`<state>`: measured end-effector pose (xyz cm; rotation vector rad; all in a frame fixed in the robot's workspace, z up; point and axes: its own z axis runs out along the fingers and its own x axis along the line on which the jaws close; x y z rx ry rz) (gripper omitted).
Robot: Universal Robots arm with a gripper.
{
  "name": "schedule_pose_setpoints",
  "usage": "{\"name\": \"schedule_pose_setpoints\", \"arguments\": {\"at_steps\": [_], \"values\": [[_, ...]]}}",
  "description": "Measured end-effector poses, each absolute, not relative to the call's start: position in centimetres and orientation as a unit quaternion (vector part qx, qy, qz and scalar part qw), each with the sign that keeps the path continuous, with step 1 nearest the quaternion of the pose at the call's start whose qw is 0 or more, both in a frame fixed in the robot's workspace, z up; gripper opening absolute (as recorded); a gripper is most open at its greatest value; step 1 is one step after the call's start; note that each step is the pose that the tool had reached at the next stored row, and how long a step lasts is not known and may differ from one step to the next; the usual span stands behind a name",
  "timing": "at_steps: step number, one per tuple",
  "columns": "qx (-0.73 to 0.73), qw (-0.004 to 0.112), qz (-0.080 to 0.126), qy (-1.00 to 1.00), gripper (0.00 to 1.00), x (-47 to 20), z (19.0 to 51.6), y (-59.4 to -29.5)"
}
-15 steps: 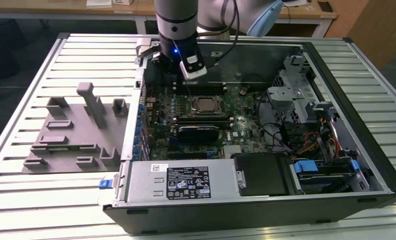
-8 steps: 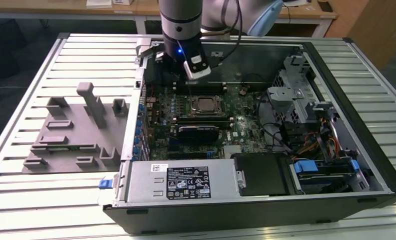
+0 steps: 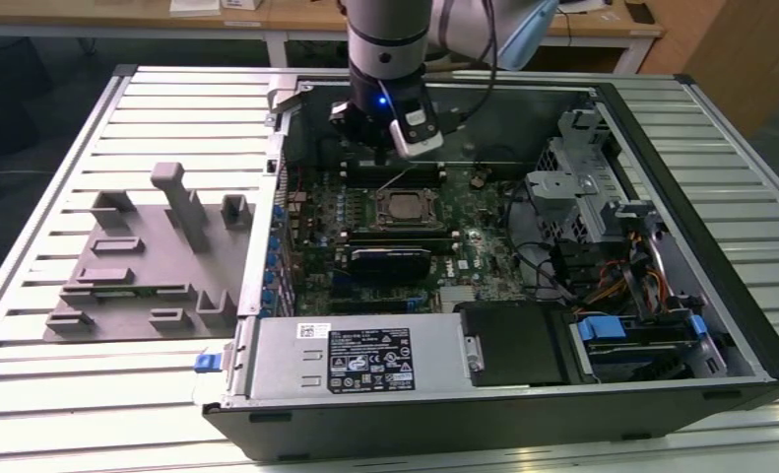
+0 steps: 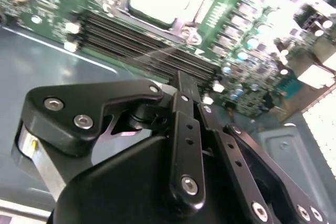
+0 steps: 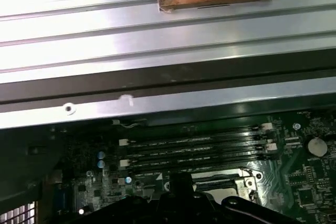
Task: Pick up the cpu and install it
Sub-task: 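Install the first cpu locking lever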
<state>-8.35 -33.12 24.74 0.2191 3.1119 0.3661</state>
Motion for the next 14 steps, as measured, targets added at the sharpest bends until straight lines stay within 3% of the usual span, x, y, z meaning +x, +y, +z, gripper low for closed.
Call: {"name": "schedule_pose_setpoints", "arguments": {"at_steps": [14], "values": [[0.07,-0.005,0.116,0.991,0.11,-4.0,24.7,-33.2]]}}
